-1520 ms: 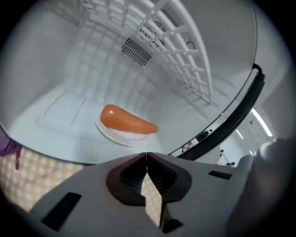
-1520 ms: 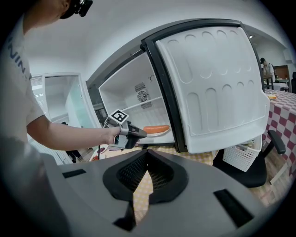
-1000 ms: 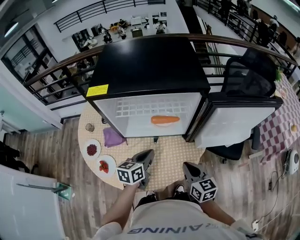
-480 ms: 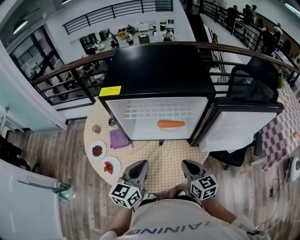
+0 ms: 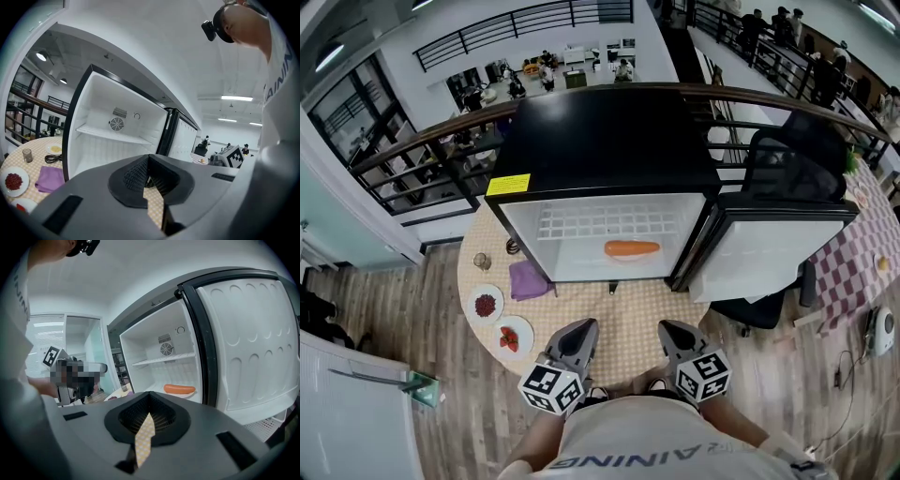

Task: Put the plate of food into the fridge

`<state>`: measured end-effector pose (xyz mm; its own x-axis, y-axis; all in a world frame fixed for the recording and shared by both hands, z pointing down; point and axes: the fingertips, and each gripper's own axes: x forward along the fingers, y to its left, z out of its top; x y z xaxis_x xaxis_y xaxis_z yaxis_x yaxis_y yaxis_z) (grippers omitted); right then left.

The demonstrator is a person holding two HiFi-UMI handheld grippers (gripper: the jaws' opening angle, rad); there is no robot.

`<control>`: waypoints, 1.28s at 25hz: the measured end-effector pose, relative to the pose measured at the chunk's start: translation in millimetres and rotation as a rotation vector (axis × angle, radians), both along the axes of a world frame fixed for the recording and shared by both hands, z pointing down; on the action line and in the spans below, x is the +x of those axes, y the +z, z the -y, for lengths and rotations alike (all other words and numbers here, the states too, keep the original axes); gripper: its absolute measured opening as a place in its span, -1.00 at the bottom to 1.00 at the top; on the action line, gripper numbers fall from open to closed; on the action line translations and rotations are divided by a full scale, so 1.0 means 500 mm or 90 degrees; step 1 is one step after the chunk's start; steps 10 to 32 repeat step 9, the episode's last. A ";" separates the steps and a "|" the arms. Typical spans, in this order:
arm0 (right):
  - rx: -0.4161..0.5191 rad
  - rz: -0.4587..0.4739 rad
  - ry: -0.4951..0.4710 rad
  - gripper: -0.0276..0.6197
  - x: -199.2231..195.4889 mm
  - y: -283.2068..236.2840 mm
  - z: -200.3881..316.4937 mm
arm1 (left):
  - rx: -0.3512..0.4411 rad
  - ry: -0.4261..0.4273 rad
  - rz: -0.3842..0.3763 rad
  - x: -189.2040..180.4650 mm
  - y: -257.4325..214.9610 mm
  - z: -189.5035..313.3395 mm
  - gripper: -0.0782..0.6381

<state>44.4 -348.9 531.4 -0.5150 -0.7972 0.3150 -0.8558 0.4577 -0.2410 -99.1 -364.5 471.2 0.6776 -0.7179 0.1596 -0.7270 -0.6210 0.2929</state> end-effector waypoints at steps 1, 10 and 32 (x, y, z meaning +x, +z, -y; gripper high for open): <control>-0.001 0.000 0.002 -0.85 0.002 0.000 -0.001 | -0.002 0.001 0.000 0.001 0.002 0.001 -0.76; 0.001 -0.002 0.005 -0.85 0.006 -0.001 -0.003 | -0.011 0.004 -0.005 0.008 0.004 0.007 -0.76; 0.001 -0.002 0.005 -0.85 0.006 -0.001 -0.003 | -0.011 0.004 -0.005 0.008 0.004 0.007 -0.76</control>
